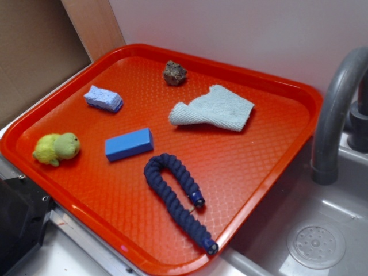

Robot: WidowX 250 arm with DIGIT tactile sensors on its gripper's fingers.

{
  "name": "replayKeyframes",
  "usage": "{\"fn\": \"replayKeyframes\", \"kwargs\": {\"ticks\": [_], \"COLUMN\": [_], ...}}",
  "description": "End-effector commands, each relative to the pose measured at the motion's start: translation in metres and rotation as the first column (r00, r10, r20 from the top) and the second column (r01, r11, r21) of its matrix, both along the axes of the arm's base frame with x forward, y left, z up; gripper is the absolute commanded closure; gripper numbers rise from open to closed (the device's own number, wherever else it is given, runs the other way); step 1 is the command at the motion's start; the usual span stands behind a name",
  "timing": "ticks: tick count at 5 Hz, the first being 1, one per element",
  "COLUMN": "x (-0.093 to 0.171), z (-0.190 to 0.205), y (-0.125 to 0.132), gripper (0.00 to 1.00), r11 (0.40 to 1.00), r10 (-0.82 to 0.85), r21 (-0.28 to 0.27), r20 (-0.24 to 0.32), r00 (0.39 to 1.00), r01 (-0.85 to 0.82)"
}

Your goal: Grab the blue cloth.

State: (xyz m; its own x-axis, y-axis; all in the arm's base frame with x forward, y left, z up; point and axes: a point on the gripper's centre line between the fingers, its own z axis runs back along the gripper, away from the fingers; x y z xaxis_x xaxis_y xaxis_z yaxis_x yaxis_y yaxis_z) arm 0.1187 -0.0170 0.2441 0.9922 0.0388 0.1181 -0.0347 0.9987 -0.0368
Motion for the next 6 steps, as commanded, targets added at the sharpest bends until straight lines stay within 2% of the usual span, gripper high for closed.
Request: {"fn": "replayKeyframes", "kwargs": {"ticks": [1, 2, 3, 4, 5, 6], "x": [0.0, 0.039, 0.087, 0.115, 0.133, 0.151], "z": [0.0, -0.005, -0.024, -0.051, -0.08, -0.111], "y": [0.0, -0.001, -0.01, -0.035, -0.045, -0.057], "gripper": [0.0, 0.0, 0.0, 0.0, 0.0, 0.0], "r11": [1.0, 0.993, 0.936, 0.823, 0.715, 0.648], "r10": [0.0, -0.118, -0.346, -0.553, -0.68, -0.739], "r21": [0.0, 0.01, 0.065, 0.135, 0.157, 0.184], "r20": [0.0, -0.008, 0.008, -0.027, -0.072, -0.082], "r00": [1.0, 0.993, 0.938, 0.833, 0.73, 0.668], "r01": [0.0, 0.118, 0.345, 0.551, 0.681, 0.739]}}
